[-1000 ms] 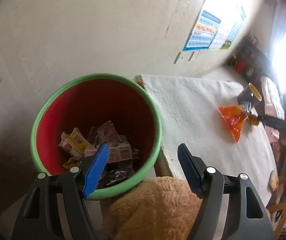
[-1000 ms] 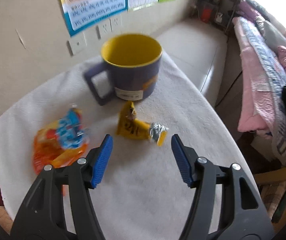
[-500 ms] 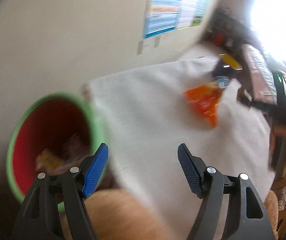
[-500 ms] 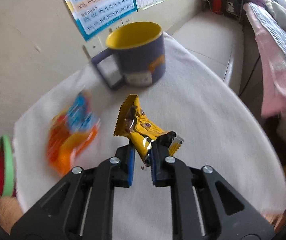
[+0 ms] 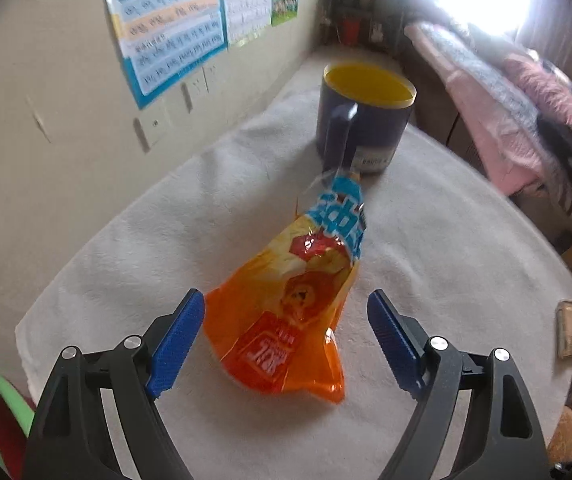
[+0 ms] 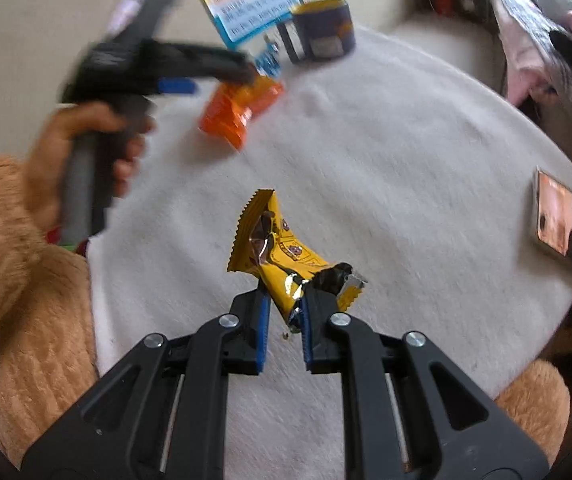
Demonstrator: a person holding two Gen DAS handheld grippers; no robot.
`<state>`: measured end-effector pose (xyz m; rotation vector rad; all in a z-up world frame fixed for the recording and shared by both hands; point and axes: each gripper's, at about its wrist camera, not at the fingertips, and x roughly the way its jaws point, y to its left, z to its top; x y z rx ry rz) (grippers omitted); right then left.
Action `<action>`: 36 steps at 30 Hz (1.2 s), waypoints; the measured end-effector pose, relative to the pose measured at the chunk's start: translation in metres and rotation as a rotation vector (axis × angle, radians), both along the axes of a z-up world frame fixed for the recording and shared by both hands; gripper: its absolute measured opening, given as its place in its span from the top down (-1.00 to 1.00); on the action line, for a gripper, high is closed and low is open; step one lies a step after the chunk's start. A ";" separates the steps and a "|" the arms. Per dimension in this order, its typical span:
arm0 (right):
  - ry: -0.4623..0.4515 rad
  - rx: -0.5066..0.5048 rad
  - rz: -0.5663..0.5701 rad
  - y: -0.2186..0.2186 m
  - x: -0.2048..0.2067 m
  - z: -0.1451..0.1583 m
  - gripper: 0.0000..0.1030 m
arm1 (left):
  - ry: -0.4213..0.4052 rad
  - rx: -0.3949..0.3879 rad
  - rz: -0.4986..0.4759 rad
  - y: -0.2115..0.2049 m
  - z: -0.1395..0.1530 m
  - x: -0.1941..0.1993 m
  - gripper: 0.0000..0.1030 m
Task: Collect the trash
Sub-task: 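Grasp the yellow wrapper with the right gripper while the left grasps the orange chip bag, then carry the orange chip bag and yellow wrapper over the red bucket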
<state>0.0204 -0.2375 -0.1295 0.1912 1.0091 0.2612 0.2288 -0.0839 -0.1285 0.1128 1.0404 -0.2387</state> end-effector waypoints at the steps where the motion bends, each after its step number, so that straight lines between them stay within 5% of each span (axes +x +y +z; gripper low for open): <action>1: 0.002 0.006 0.003 0.000 0.000 -0.001 0.73 | 0.021 0.016 -0.001 -0.002 -0.005 0.004 -0.55; 4: 0.021 0.022 -0.008 -0.004 -0.001 -0.004 0.73 | 0.070 0.086 -0.004 -0.008 -0.023 0.012 -0.54; 10: 0.032 0.037 -0.024 -0.006 0.001 -0.004 0.73 | 0.035 0.139 -0.034 -0.016 -0.018 0.001 -0.25; 12: 0.031 0.033 -0.018 -0.003 0.004 -0.003 0.73 | 0.035 0.121 -0.025 -0.013 -0.014 -0.006 -0.18; 14: 0.031 0.030 -0.018 -0.004 0.005 -0.003 0.73 | 0.030 0.098 0.003 -0.006 -0.006 -0.019 0.09; 26: 0.040 0.002 -0.041 0.001 0.005 -0.002 0.73 | -0.022 -0.047 0.083 0.039 0.036 -0.127 0.14; 36: 0.013 -0.024 -0.043 0.004 -0.004 0.010 0.73 | 0.001 -0.119 0.129 0.060 0.041 -0.187 0.13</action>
